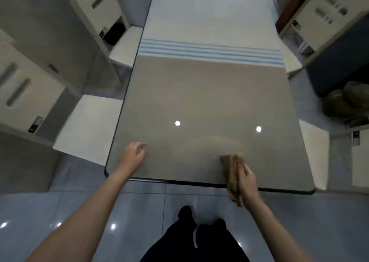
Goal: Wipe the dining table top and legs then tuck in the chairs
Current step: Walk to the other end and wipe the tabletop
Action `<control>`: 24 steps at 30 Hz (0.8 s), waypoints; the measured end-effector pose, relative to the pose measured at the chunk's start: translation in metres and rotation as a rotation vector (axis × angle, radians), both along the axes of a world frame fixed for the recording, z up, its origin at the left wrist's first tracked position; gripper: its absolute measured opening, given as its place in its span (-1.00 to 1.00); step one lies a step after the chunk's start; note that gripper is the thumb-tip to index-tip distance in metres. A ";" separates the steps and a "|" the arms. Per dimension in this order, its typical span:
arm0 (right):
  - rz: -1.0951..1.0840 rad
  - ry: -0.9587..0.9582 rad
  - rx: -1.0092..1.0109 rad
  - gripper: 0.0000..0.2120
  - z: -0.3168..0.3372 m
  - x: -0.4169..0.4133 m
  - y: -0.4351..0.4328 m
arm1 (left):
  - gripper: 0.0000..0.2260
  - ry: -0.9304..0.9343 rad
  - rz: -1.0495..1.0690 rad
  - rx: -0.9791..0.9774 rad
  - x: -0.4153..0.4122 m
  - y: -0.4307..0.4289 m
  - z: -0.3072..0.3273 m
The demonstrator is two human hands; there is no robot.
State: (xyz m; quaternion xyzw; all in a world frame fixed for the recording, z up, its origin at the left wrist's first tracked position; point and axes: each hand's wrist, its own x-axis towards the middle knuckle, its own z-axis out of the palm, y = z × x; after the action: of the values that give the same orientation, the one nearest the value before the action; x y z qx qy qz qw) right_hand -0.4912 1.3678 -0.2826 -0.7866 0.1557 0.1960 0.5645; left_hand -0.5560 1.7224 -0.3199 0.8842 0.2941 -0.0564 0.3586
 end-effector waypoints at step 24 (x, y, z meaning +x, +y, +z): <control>-0.253 0.228 0.029 -0.61 0.041 -0.109 -0.176 | -0.83 -0.015 0.001 -0.295 -0.168 -0.224 0.006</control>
State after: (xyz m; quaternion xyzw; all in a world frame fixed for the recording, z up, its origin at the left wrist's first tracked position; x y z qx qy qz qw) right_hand -0.6004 1.1914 -0.2411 -0.7252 0.3138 0.2134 0.5745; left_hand -0.7236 1.4980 -0.3136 0.8221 0.2804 -0.0924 0.4869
